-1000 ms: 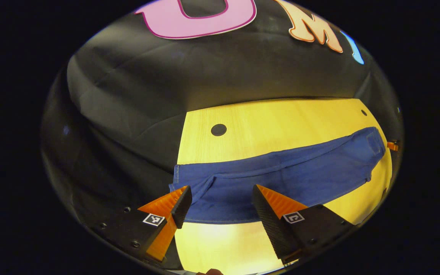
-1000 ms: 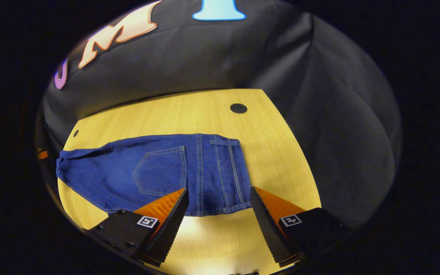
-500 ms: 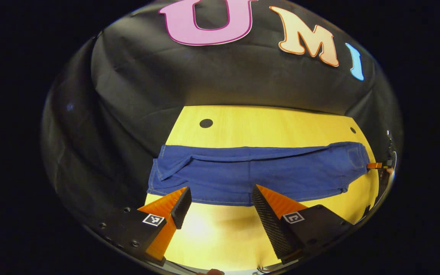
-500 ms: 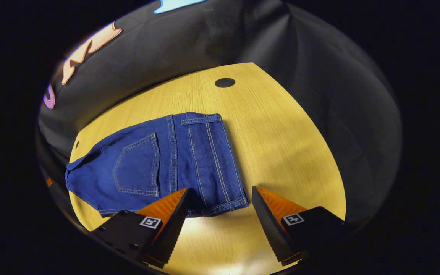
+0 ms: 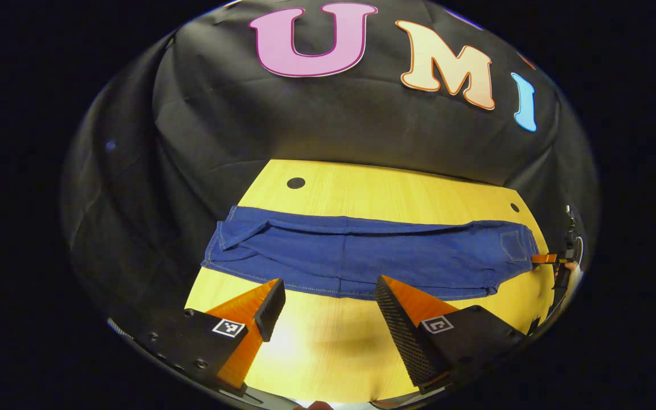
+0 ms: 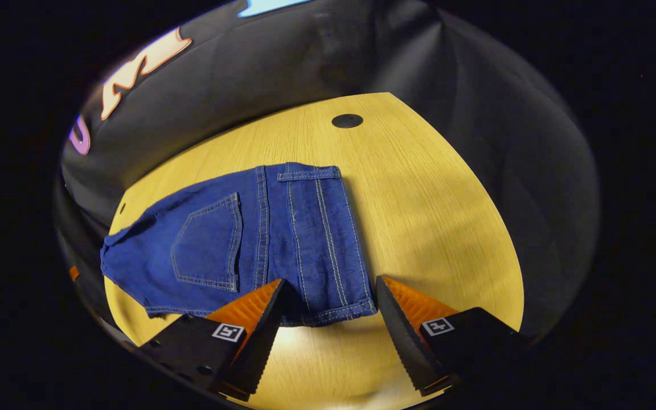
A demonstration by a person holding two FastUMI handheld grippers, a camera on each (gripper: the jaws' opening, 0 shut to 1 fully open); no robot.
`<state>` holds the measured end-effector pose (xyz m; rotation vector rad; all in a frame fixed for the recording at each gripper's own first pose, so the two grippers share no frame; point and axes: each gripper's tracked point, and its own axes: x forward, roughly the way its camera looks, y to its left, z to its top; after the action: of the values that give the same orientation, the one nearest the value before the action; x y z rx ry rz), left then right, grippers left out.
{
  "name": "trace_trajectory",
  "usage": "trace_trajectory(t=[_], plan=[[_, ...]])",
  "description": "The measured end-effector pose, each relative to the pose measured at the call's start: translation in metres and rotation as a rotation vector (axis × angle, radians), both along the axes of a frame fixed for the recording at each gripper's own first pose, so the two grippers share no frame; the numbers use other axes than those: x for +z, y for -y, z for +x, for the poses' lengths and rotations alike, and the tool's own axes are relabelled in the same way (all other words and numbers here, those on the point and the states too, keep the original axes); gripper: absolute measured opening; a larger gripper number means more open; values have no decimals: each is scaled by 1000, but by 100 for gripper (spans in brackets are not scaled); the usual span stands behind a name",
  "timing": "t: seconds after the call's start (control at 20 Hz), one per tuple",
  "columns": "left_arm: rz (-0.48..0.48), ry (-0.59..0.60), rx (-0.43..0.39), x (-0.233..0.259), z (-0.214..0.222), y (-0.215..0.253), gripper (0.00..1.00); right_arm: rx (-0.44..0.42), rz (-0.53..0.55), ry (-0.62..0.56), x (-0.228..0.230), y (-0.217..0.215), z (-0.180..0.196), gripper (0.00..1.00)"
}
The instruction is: Grasp the waist and the cuffs of the jeans and fold them to make the two legs overlap; first hold the waist and fold one-third of the jeans toward the cuffs, then hold the cuffs and fold the remaining one-third in the same direction to finish folding.
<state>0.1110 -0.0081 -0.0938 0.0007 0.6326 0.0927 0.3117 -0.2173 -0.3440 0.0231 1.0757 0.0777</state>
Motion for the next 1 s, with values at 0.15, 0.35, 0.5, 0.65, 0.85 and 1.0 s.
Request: trace_trajectory(t=[0.15,0.35,0.5,0.65,0.85,1.0], plan=[[-11,11,17,-2,-10,-1,96,-13,39,-12,-1,-11,-3,80],[-42,13,53,-3,-20,-4,96,-6,46,-2,-2,-17,-7,47],[-56,28,69,0,-23,-4,95,-18,56,25,-3,-19,-4,34],[-69,43,75,0,-26,3,95,-37,35,59,-2,-18,-5,15],[-80,70,74,5,-27,8,95,-47,-10,91,5,-18,-3,15],[-94,72,77,3,-31,7,95,-116,26,118,15,-18,1,10]])
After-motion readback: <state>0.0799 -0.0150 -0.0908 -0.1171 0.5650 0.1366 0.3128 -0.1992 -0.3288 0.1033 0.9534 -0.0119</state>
